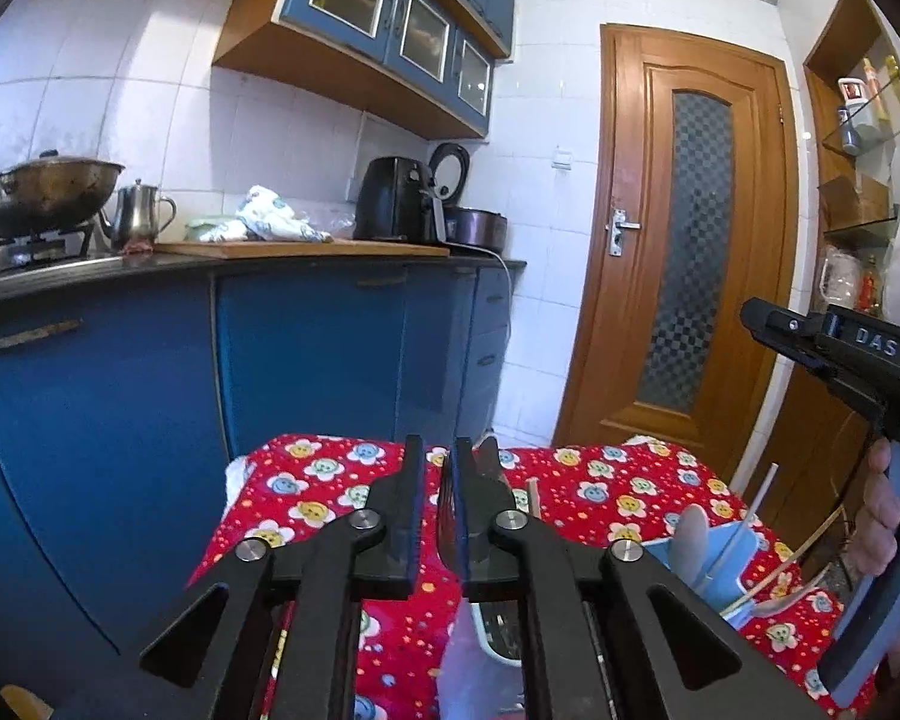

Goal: Organize utensils
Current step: 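Lower the fork and chopstick into the blue holder and open both tools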

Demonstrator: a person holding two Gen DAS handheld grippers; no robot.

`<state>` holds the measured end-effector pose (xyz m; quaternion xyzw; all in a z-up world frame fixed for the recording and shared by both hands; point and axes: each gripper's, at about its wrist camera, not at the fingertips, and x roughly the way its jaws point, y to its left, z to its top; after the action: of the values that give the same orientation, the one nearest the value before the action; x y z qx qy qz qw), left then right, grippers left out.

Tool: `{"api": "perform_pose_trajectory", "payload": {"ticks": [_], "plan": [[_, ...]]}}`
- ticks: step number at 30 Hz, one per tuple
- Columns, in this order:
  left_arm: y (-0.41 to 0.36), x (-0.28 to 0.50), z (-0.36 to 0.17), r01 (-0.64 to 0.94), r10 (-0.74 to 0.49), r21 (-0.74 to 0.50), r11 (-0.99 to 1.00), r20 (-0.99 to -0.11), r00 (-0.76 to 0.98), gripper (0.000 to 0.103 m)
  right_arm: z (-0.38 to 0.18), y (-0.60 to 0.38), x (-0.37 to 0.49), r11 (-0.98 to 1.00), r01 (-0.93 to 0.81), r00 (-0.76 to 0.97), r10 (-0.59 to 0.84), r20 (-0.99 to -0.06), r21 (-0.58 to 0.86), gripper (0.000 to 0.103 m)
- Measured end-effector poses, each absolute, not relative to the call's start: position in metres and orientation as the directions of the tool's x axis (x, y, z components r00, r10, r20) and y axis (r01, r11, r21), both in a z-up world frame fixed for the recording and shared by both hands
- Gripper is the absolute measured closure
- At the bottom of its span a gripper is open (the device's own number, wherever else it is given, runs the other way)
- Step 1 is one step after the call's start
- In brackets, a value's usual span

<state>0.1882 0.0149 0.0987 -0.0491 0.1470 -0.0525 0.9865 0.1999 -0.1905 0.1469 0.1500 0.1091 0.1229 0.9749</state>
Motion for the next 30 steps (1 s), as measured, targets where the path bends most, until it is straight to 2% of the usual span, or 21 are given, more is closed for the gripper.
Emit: {"api": "perform_pose_trajectory", "payload": {"ticks": [7, 17, 30], "plan": [[0.01, 0.174, 0.112, 0.109, -0.136, -0.109, 0.988, -0.28, 0.95, 0.082, 0.146, -0.197, 0.175, 0.907, -0.227, 0.933, 0.307, -0.188, 0.356, 0.08], [-0.005, 0.14, 0.123, 0.171, -0.193, -0.098, 0.98, -0.303, 0.933, 0.08, 0.146, -0.205, 0.129, 0.883, -0.254, 0.921, 0.345, -0.179, 0.394, 0.074], [-0.01, 0.102, 0.118, 0.216, -0.256, -0.143, 0.966, -0.397, 0.881, 0.08, 0.12, -0.214, 0.08, 0.881, -0.205, 0.89, 0.349, -0.293, 0.425, 0.074]]}}
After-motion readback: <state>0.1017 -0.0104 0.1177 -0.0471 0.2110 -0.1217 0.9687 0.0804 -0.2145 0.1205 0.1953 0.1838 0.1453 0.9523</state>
